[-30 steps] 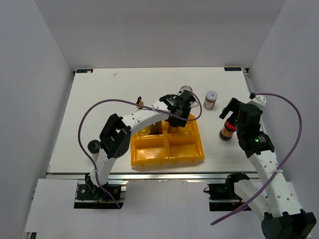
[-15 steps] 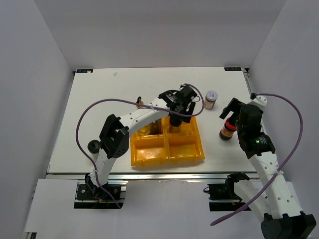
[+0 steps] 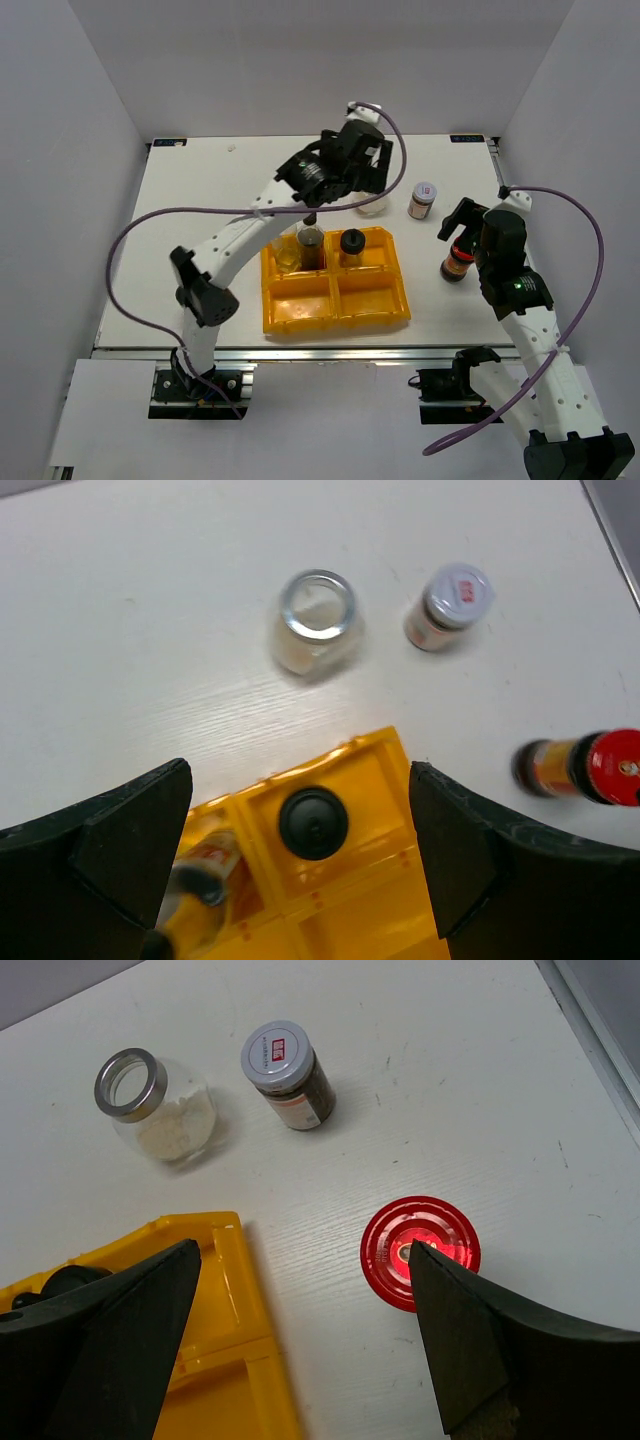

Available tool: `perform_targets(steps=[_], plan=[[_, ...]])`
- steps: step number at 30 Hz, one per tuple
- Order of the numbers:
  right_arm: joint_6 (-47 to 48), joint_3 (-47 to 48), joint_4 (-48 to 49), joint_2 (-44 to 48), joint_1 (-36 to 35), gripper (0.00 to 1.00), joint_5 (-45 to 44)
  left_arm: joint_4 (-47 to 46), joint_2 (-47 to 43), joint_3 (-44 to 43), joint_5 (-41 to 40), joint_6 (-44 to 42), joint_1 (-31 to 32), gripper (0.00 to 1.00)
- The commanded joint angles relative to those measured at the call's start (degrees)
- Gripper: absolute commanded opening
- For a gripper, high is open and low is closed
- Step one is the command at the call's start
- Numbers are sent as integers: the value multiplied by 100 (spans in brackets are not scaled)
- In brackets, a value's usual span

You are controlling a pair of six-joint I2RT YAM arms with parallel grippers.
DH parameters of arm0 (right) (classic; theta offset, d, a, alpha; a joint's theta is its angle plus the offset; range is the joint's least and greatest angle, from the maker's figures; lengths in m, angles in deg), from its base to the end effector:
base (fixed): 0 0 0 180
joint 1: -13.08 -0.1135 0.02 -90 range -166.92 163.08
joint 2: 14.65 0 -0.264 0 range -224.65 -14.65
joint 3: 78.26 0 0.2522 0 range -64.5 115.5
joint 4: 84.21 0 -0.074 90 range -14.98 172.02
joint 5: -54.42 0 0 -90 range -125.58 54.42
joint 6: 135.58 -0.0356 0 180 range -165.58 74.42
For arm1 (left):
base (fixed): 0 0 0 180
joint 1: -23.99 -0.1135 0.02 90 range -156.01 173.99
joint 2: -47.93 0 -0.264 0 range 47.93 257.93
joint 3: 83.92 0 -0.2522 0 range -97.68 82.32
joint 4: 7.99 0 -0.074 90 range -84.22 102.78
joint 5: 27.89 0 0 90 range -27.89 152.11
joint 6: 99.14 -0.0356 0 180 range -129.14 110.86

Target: Organize the condiment bottles

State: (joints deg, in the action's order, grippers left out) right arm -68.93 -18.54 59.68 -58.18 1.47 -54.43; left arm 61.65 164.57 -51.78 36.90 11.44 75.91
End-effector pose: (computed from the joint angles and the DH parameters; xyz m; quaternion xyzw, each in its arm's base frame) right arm 0.1708 0.0234 0.3290 0.1761 0.7938 0.0422 0.5805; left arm 0.2816 -0.3348 0.4142 0.1459 0.8717 -0.0926 0.4586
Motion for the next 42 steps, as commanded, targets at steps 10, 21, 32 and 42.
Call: perform_targets(steps=[10,21,32,42], plan=[[279,36,459,-94,28,89,452,661,-3893,3702,-1867,2353,-2518,98],[252,-148,459,-244,37,89,206,1514,-4791,6122,-284,2592,-4691,98],[200,-175,521,-463,37,89,286,855,-4756,7759,948,2214,-5148,98],[191,-175,503,-481,37,89,242,574,-4694,8427,1071,2179,-5438,96]])
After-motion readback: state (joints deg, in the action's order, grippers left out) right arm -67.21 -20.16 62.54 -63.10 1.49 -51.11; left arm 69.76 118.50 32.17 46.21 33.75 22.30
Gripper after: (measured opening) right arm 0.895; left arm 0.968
